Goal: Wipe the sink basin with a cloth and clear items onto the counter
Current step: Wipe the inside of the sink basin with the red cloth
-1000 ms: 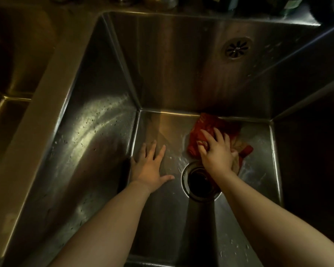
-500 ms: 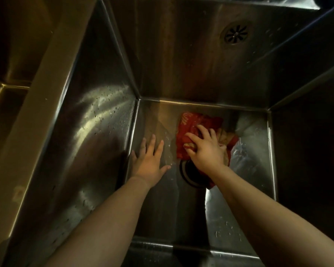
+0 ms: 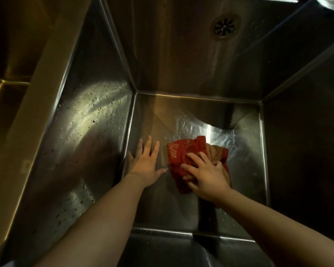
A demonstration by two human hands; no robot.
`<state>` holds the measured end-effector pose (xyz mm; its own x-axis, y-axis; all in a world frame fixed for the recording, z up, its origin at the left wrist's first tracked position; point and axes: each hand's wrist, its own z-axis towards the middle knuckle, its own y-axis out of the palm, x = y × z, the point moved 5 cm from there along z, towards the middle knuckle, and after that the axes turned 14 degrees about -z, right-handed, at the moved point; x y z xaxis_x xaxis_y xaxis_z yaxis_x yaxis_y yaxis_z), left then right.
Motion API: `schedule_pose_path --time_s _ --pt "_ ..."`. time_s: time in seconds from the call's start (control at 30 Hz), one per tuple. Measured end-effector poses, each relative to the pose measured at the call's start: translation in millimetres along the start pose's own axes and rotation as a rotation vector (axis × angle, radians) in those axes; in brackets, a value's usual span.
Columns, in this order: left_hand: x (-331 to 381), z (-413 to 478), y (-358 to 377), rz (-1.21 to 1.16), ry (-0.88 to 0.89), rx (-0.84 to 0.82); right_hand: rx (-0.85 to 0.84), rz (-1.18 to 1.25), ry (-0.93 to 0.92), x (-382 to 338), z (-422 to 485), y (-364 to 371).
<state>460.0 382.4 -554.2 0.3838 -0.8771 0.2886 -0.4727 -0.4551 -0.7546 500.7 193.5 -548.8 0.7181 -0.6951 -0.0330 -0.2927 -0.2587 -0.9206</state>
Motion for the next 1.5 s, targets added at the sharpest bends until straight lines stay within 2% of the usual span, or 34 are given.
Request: schedule_pose_path --time_s 0.1,0.2,0.47,0.6,0.73,0.8,0.97,1.13,1.33,1.5 --pt "-2 -1 2 0.011 0.008 0.012 -0.008 -0.070 -0.030 -4 -12 10" --pt "-2 0 4 0.023 0.013 0.019 -0.006 -0.047 0.014 -10 -5 12" --pt "-4 0 7 0.060 0.015 0.027 -0.040 -0.048 -0.049 -6 -3 14" --pt "-3 1 7 0.074 0.003 0.001 -0.043 -0.085 -0.106 -5 -21 14" --pt "-4 4 8 0.044 -0.002 -0.016 -0.077 -0.128 -0.249 -1 -33 12" --pt "-4 4 9 0.035 -0.005 -0.019 -0.039 -0.147 -0.289 -1 -37 7" --pt "-2 3 10 0.030 -0.002 -0.005 0.034 0.111 -0.050 -11 -29 0" --pt "-2 2 9 0.017 -0.006 -0.004 0.026 -0.010 -0.030 -12 -23 15" --pt "4 6 12 -0.035 0.038 -0.013 0.032 -0.046 -0.028 -8 -22 20" --pt "3 8 17 -0.045 0.028 0.026 0.077 -0.068 0.063 28 -23 14"
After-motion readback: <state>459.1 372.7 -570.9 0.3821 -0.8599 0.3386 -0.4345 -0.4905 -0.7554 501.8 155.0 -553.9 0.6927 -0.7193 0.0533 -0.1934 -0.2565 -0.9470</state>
